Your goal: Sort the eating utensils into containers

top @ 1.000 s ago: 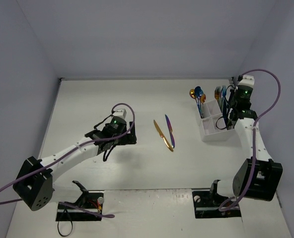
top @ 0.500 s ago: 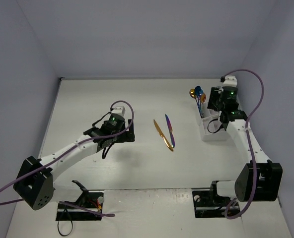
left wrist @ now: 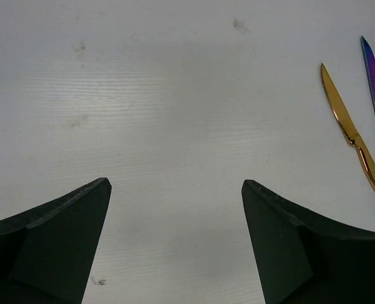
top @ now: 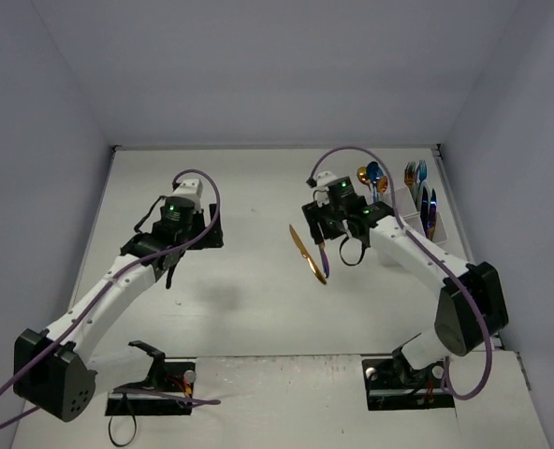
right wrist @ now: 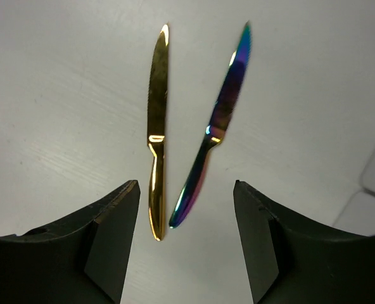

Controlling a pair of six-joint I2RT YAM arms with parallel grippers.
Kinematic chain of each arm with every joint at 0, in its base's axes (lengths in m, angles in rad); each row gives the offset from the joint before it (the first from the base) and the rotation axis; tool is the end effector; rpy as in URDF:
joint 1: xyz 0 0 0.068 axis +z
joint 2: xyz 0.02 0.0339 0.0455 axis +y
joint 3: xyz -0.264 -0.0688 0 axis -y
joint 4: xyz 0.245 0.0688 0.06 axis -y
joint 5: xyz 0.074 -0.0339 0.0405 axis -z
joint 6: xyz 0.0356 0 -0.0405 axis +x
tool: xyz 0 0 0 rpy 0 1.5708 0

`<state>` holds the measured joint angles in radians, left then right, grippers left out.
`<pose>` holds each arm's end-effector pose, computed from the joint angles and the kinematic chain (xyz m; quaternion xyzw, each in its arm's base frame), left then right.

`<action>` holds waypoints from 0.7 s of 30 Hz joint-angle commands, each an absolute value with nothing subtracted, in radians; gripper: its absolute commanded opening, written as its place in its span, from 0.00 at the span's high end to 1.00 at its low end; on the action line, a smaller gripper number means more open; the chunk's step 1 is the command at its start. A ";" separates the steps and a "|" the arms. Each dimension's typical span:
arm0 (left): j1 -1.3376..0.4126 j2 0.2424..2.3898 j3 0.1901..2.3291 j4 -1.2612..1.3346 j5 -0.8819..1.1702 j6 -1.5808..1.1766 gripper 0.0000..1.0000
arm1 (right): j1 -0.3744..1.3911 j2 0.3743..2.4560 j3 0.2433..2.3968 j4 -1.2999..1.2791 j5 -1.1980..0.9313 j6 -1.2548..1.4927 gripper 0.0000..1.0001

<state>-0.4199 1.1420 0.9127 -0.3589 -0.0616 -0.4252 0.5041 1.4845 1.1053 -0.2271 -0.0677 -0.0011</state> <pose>0.2324 -0.1014 0.2956 -0.0169 0.8813 -0.1686 0.4412 0.2940 0.1649 0.2792 -0.2365 0.8534 0.1444 0.4415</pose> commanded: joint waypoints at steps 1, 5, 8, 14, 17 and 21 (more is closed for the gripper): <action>-0.364 1.052 0.946 -0.352 -0.052 -0.315 0.18 | 0.562 1.594 1.129 -0.287 -0.120 0.033 0.42; -0.347 0.996 0.937 -0.375 -0.086 -0.255 0.18 | 0.602 1.693 1.150 -0.288 -0.102 0.069 0.42; -0.345 0.959 0.902 -0.369 -0.107 -0.234 0.18 | 0.607 1.760 1.164 -0.288 -0.105 0.076 0.42; -0.345 0.926 0.846 -0.335 -0.138 -0.238 0.18 | 0.609 1.833 1.176 -0.288 -0.089 0.078 0.47; -0.345 0.928 0.847 -0.324 -0.141 -0.233 0.18 | 0.609 1.853 1.181 -0.287 -0.074 0.078 0.50; -0.345 0.934 0.848 -0.317 -0.146 -0.224 0.18 | 0.609 1.879 1.190 -0.289 -0.064 0.080 0.57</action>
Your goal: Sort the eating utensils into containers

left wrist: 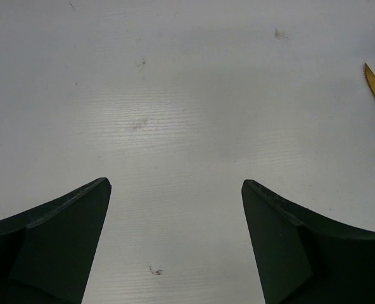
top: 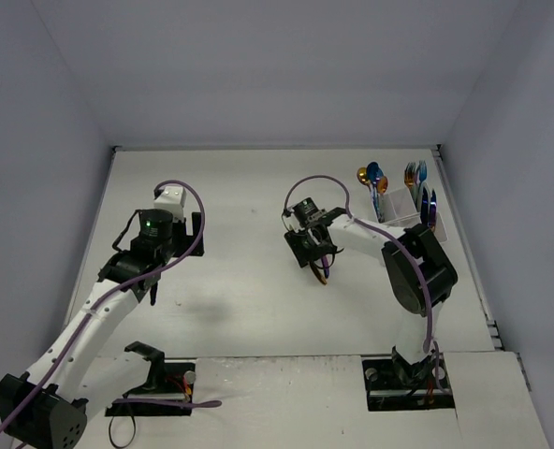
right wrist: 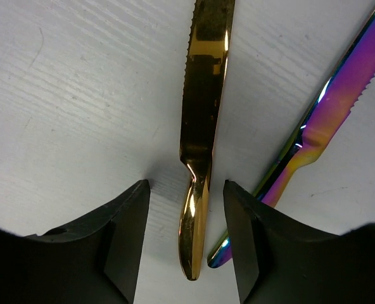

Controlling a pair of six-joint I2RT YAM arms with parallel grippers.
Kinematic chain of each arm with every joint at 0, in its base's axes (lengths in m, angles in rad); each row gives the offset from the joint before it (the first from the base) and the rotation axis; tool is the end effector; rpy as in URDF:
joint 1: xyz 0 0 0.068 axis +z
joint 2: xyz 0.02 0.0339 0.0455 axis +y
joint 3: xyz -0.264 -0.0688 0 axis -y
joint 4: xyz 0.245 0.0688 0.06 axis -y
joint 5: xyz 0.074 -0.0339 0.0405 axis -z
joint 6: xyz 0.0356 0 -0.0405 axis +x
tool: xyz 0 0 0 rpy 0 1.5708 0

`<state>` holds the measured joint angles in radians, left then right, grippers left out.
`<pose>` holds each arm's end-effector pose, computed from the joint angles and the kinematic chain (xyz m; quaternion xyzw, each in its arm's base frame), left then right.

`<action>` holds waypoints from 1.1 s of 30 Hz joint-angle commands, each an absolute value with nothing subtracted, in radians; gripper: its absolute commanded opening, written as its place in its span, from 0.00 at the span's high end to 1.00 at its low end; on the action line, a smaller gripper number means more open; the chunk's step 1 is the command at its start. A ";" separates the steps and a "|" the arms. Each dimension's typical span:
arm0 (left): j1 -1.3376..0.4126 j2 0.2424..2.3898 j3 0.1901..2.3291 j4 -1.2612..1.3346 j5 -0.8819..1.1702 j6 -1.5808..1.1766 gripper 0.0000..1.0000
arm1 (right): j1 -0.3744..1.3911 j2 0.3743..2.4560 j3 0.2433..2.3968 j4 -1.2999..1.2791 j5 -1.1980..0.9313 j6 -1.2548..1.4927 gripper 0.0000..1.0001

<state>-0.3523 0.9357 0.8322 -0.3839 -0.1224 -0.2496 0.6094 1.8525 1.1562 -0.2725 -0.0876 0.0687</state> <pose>0.1985 -0.0683 0.3092 0.0124 0.8557 -0.1025 0.5070 0.3113 0.2211 0.1658 -0.2673 0.9160 0.1379 0.2654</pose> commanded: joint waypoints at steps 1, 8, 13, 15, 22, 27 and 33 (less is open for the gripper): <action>-0.345 0.934 0.847 -0.316 -0.148 -0.223 0.18 | 0.609 1.883 1.189 -0.290 -0.062 0.080 0.59; -0.345 0.934 0.847 -0.306 -0.153 -0.212 0.18 | 0.607 1.886 1.191 -0.315 -0.059 0.078 0.84; -0.345 0.937 0.847 -0.301 -0.153 -0.210 0.18 | 0.607 1.881 1.220 -0.337 -0.055 0.061 0.99; -0.345 0.937 0.847 -0.301 -0.159 -0.210 0.18 | 0.608 1.868 1.247 -0.339 -0.062 0.055 1.00; -0.344 0.933 0.847 -0.302 -0.176 -0.209 0.18 | 0.609 1.708 1.367 -0.330 -0.032 0.022 1.00; -0.344 0.928 0.847 -0.304 -0.183 -0.210 0.18 | 0.573 1.598 1.392 -0.298 0.115 0.008 1.00; -0.345 0.924 0.844 -0.304 -0.187 -0.215 0.18 | 0.362 1.345 1.236 -0.083 0.165 -0.024 1.00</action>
<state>-0.3522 0.9360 0.8322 -0.3596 -0.1648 -0.2192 0.5071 1.5214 1.3114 -0.2595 0.0530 0.0060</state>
